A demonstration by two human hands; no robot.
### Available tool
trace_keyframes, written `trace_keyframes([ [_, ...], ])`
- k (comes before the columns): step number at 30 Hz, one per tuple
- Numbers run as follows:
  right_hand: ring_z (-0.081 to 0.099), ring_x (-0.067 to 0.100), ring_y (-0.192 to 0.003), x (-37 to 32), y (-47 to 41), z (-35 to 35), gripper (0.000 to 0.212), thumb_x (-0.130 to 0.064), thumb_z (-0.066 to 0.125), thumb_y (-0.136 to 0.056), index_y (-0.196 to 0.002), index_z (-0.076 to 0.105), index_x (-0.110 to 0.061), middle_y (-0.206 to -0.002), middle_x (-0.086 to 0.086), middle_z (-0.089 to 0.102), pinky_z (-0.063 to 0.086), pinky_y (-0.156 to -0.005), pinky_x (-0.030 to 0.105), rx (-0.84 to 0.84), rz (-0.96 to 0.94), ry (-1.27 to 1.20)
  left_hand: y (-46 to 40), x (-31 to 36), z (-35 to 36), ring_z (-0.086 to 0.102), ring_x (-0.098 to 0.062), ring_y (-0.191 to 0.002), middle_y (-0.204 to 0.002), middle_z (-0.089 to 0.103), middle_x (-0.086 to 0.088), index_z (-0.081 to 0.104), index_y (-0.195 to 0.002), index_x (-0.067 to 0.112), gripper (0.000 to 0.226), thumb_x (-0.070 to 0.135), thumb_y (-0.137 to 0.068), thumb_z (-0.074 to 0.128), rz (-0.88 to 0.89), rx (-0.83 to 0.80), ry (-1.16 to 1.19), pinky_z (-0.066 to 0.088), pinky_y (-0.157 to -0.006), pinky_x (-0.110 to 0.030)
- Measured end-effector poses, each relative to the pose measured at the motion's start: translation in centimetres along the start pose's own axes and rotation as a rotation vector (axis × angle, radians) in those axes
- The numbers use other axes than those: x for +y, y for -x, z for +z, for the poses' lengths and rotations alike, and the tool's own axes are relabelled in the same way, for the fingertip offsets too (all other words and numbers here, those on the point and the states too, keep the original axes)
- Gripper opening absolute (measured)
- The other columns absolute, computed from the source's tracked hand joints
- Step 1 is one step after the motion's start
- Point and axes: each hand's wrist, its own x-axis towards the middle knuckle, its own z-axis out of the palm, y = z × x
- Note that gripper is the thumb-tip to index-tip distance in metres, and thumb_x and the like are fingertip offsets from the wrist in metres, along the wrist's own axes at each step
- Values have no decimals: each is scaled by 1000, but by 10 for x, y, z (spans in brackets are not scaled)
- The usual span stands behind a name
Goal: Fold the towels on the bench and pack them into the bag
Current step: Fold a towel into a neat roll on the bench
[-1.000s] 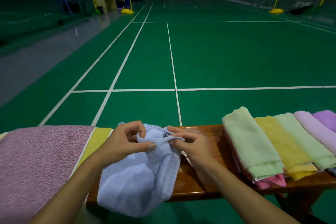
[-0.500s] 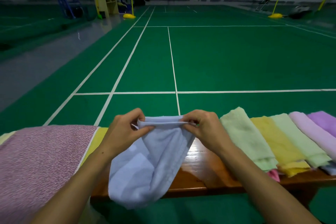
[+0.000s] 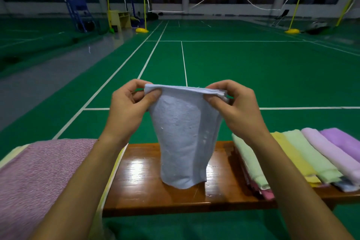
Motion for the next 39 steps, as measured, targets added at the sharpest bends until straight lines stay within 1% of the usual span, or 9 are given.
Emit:
trace_keyframes([
  [4, 67, 6, -86, -11, 10, -6, 7, -14, 79, -93, -99, 78, -18, -94, -6, 76, 53, -74, 24, 18, 43, -46, 12, 7, -4, 73, -25, -74, -85, 77, -18, 60, -107, 2, 23, 21, -99, 71, -48, -92, -107, 55, -62, -37],
  [10, 74, 23, -85, -38, 20, -19, 10, -16, 83, -90, -98, 78, -16, -93, 2, 78, 62, -73, 42, 37, 88, -189, 25, 26, -8, 67, -24, -64, -80, 76, -14, 63, -100, 6, 23, 24, -91, 74, -97, -136, 43, 50, -55, -30],
  [15, 71, 12, -85, -16, 17, -11, 15, -19, 86, -87, -99, 77, -21, -92, -7, 76, 58, -70, 26, 20, 113, -84, 19, 2, -10, 39, -19, -50, -75, 75, -13, 60, -97, 1, 28, 23, -94, 76, -112, -81, -97, 30, -41, -24],
  [17, 68, 6, -87, 14, 15, 0, 17, -21, 85, -88, -101, 76, -26, -94, -10, 74, 55, -73, 22, -14, 162, -1, 16, -17, -7, 51, -19, -54, -82, 77, -17, 60, -95, 5, 22, 21, -96, 76, -173, -105, -109, 38, -39, -25],
  [22, 67, 11, -101, 100, 15, 36, 22, -20, 79, -87, -103, 71, -33, -106, -11, 73, 56, -91, 39, -118, 252, 183, 12, -95, 3, 67, -21, -72, -80, 76, -17, 57, -95, -1, 21, 12, -98, 73, -306, -84, -154, 66, -63, -40],
  [32, 66, 20, -108, 187, 20, 96, 23, -10, 63, -97, -116, 70, -21, -113, -5, 74, 54, -92, 41, -88, 371, 374, -7, -222, 5, 74, -29, -84, -82, 75, 0, 68, -87, 19, 15, 25, -94, 80, -306, -65, -418, 62, -78, -58],
  [34, 64, 22, -113, 193, 20, 98, 28, -9, 63, -99, -125, 66, -19, -119, -1, 72, 53, -96, 42, -89, 380, 366, -10, -235, 3, 73, -19, -101, -105, 78, 5, 71, -102, 22, 13, 25, -93, 80, -309, -94, -445, 61, -93, -52],
  [36, 57, 25, -124, 197, 23, 97, 40, -10, 64, -99, -138, 59, -18, -132, 4, 64, 48, -105, 42, -119, 387, 422, -9, -239, 2, 57, -11, -131, -145, 61, 9, 61, -137, 25, 49, 23, -93, 82, -318, -147, -444, 54, -107, -41],
  [39, 53, 24, -129, 193, 29, 93, 46, -10, 65, -100, -144, 54, -18, -141, 5, 55, 45, -111, 39, -182, 398, 461, -3, -230, -2, 46, -10, -139, -153, 46, 14, 46, -153, 28, 70, 16, -94, 80, -323, -210, -430, 52, -97, -25],
])
